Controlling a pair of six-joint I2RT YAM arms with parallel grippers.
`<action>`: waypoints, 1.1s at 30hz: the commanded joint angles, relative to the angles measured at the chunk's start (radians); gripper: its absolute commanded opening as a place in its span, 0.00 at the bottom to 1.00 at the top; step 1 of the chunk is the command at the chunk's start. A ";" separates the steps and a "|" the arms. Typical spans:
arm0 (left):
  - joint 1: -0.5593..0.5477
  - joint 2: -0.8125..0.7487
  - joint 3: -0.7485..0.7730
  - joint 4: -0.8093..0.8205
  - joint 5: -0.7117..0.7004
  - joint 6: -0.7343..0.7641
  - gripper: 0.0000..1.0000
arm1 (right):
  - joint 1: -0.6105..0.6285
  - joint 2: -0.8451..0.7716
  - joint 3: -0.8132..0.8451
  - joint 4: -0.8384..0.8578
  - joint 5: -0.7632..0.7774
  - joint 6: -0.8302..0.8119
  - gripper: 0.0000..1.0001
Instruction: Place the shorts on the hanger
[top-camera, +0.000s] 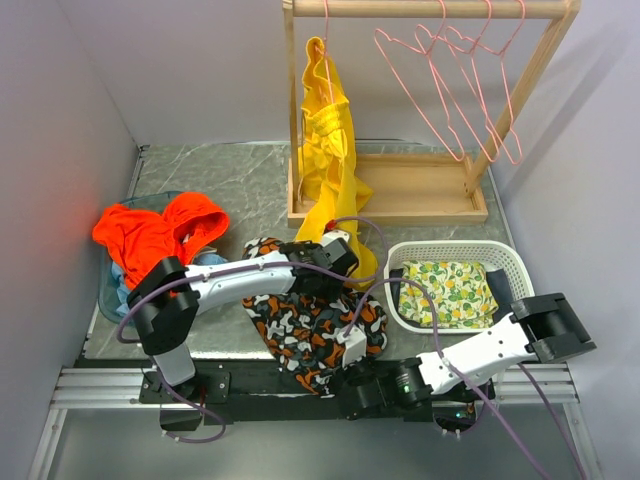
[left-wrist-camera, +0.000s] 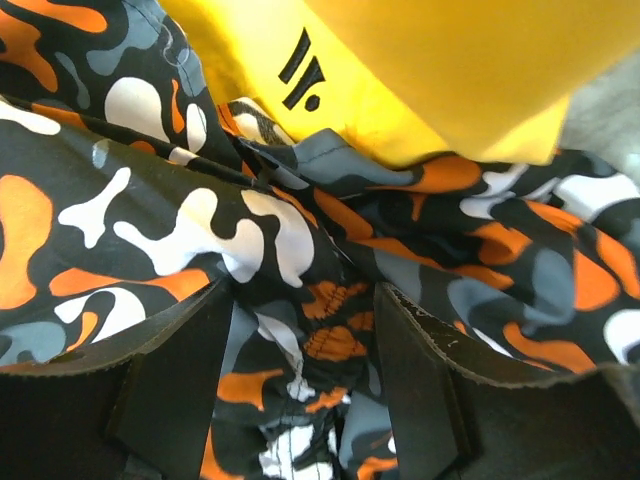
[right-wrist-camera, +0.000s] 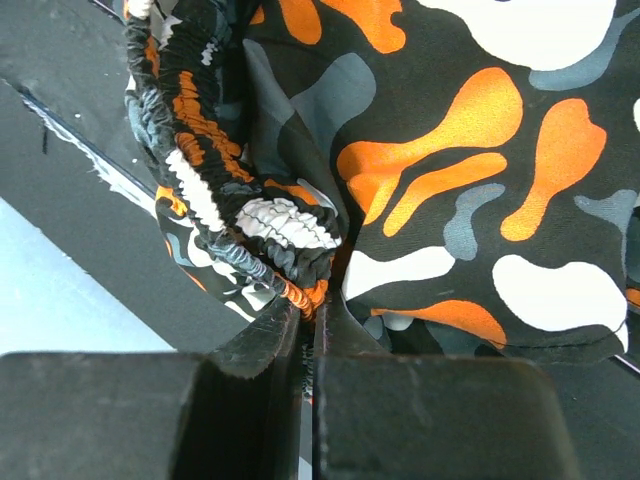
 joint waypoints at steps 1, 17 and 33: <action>-0.005 0.011 0.000 0.029 -0.042 -0.009 0.63 | 0.006 -0.044 -0.024 0.010 0.035 0.041 0.00; 0.033 -0.317 -0.133 0.037 -0.204 -0.164 0.01 | 0.006 -0.185 0.026 -0.245 0.125 0.140 0.00; 0.141 -1.041 -0.165 0.267 -0.232 -0.236 0.01 | -0.449 -0.419 0.543 -0.522 0.326 -0.392 0.00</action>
